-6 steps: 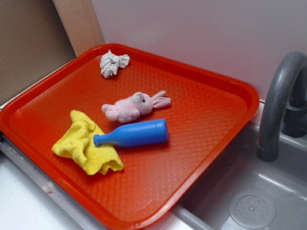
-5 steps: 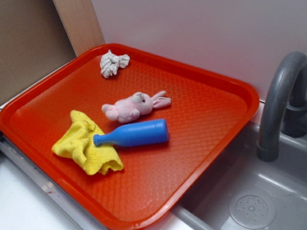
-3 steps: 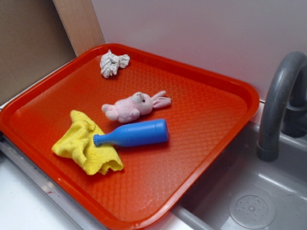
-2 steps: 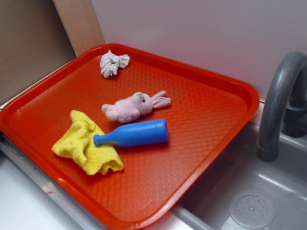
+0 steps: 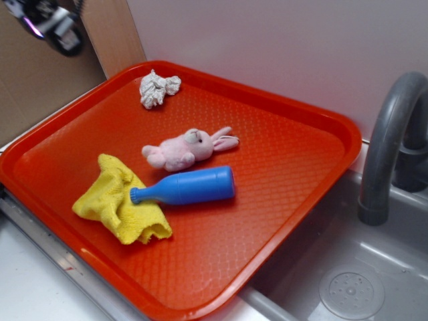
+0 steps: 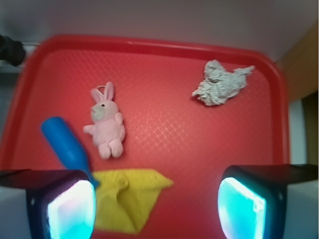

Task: Grab the pink bunny.

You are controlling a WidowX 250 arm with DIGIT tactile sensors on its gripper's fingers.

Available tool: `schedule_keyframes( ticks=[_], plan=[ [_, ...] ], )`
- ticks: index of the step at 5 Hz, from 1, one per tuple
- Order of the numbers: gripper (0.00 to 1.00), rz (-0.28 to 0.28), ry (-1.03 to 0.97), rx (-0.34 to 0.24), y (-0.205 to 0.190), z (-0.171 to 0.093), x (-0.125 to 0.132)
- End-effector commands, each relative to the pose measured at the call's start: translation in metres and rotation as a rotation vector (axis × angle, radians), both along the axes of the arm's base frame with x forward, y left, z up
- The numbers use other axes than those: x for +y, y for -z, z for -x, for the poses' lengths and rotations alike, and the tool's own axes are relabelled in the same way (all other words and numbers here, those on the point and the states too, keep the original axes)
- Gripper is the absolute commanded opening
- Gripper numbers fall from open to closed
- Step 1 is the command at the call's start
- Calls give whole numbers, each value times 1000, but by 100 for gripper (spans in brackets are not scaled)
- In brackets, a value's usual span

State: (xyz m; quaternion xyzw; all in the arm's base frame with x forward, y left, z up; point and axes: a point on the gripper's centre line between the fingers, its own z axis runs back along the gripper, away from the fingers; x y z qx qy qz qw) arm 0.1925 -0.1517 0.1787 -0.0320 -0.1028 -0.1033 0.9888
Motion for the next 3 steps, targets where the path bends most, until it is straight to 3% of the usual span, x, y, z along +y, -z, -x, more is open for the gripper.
schedule_keyframes(
  ticks=[1, 3],
  plan=[
    [100, 64, 111, -14, 28, -25, -44],
    [100, 66, 153, 52, 71, -51, -73]
  ],
)
